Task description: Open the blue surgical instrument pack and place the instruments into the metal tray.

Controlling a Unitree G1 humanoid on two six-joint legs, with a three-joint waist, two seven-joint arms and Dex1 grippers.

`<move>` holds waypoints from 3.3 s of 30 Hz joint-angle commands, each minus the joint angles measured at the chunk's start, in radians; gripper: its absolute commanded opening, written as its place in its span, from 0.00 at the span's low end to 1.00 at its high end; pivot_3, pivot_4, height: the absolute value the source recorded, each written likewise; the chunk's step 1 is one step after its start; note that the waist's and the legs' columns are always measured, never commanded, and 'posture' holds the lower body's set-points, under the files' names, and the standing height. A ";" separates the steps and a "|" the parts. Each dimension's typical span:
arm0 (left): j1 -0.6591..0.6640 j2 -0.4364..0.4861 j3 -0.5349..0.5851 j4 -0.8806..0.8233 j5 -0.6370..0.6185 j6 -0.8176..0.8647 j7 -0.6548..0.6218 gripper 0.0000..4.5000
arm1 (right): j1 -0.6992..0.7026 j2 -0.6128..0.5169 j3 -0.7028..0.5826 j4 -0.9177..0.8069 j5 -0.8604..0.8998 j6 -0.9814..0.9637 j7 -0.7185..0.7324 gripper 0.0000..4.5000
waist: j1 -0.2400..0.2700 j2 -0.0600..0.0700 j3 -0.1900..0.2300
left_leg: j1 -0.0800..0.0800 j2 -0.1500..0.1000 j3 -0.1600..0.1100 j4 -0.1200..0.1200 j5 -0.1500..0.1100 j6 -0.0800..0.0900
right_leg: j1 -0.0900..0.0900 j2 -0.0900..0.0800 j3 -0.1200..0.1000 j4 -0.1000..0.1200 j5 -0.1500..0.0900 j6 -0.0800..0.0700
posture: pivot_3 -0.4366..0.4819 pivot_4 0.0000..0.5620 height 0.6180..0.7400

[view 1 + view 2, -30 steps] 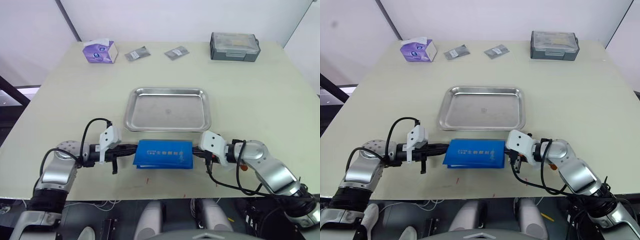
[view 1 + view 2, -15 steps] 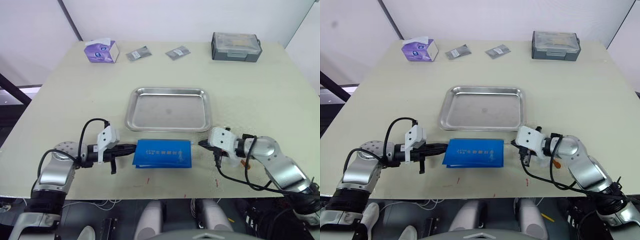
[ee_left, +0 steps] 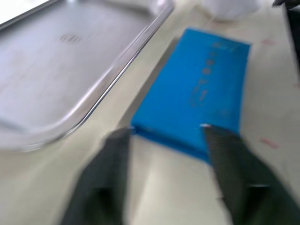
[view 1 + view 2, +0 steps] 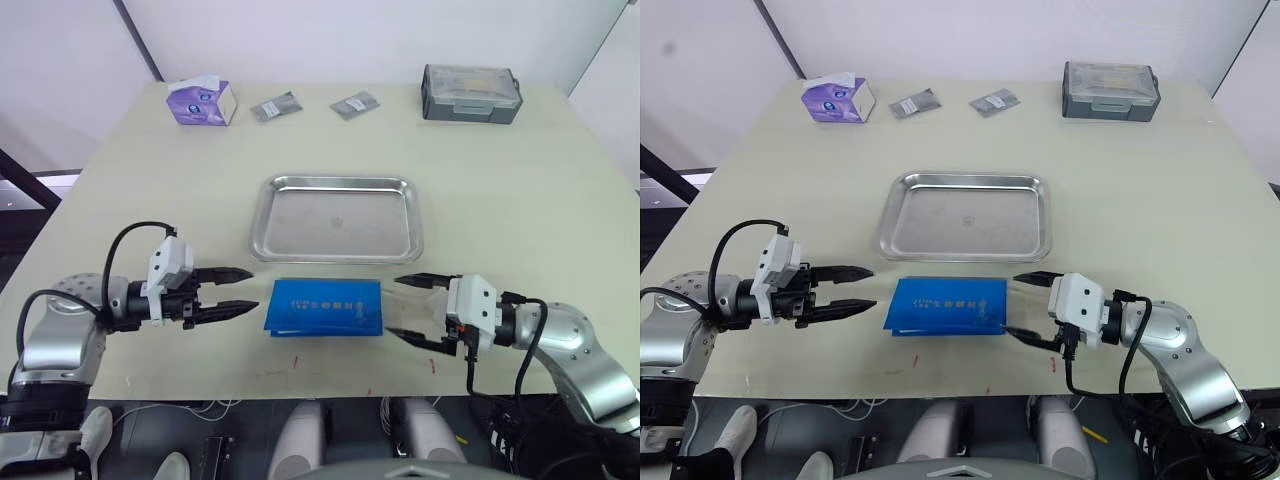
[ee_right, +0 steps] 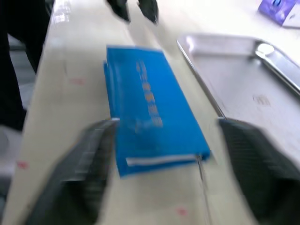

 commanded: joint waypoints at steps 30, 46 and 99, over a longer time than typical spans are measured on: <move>0.044 0.027 -0.007 -0.222 -0.092 -0.070 -0.162 0.99 | -0.258 0.113 0.185 0.675 -0.446 -0.981 -0.102 1.00 | -0.002 0.000 0.001 | 0.001 0.000 0.002 0.000 0.000 0.000 | 0.000 0.001 0.001 0.001 0.000 0.000 | 0.48 0.27 0.95; 0.026 0.022 -0.023 -0.203 -0.101 -0.088 -0.167 1.00 | -0.304 0.117 0.239 0.762 -0.454 -1.043 -0.128 0.05 | -0.002 0.000 0.001 | 0.001 0.000 0.002 0.000 0.000 0.000 | 0.000 0.001 0.001 0.001 0.000 0.000 | 0.48 0.27 0.95; -0.006 -0.011 -0.065 -0.235 -0.131 -0.083 -0.173 1.00 | -0.131 0.010 0.126 0.439 -0.185 -0.682 0.128 0.73 | 0.000 0.001 0.002 | 0.001 0.000 0.001 0.000 0.000 0.000 | 0.000 0.001 0.001 0.000 0.000 0.000 | 0.48 0.27 0.95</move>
